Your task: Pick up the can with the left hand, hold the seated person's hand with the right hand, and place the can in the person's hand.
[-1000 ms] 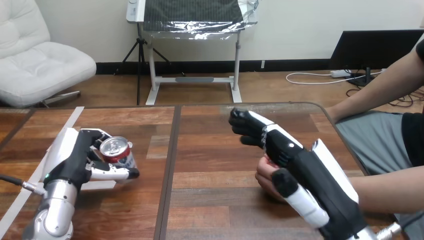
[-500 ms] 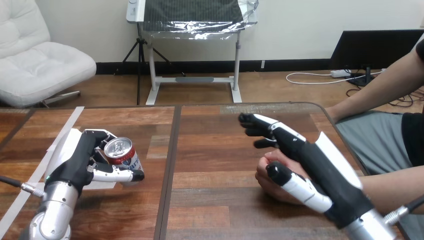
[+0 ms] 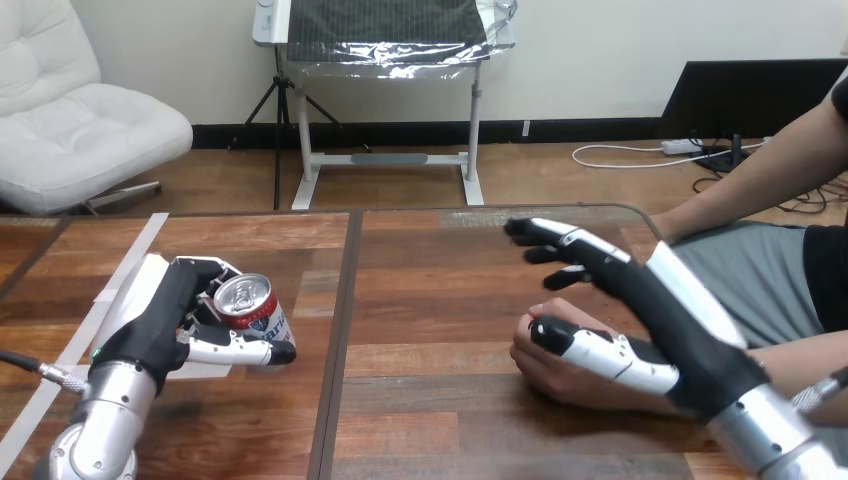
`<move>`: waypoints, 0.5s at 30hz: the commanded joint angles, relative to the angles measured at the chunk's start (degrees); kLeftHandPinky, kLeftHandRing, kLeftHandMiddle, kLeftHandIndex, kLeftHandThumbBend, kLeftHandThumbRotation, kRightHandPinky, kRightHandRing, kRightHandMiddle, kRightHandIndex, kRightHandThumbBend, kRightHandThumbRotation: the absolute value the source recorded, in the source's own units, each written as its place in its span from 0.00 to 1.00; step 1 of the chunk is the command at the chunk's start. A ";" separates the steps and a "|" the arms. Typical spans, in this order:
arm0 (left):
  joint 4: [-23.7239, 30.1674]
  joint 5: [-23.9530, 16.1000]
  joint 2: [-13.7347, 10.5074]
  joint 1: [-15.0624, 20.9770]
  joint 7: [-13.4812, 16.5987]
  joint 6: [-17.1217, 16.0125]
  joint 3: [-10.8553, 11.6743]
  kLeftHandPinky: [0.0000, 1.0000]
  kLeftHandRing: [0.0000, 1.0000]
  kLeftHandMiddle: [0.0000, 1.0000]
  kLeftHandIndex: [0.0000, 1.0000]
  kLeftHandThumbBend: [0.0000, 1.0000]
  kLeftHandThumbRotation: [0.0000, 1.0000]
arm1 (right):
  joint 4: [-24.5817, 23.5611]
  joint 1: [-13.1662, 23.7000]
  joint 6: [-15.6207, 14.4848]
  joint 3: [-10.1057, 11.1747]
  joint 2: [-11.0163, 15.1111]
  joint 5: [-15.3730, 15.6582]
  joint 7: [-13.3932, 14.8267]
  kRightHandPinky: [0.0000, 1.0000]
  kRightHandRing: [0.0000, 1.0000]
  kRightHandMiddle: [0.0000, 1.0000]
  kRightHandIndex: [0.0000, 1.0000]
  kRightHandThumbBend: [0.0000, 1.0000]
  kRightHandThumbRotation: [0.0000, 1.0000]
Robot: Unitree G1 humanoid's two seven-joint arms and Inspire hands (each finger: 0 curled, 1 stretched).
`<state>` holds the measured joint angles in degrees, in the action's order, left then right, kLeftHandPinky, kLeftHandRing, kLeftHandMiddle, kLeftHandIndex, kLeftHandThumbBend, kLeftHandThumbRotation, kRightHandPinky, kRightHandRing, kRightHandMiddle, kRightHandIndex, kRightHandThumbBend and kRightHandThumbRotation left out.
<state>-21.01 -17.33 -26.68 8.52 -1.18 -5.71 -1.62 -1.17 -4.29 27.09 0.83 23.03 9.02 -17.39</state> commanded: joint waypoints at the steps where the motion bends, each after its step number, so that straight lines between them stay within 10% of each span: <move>1: 12.17 1.65 -1.28 3.22 -1.26 1.79 3.06 0.23 0.27 0.35 0.41 0.77 0.00 | 2.57 8.69 0.44 3.19 3.16 1.55 2.25 0.73 0.84 0.88 0.87 0.75 0.77; 15: 16.19 1.84 -1.16 2.17 -3.67 3.04 3.58 0.24 0.28 0.35 0.41 0.75 0.00 | 7.94 13.15 0.43 3.66 7.87 4.22 2.24 0.74 0.85 0.89 0.89 0.83 0.70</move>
<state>-12.03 -16.46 -26.69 6.84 -4.50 -2.49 -0.28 5.27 1.90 27.11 2.51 28.14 13.30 -16.09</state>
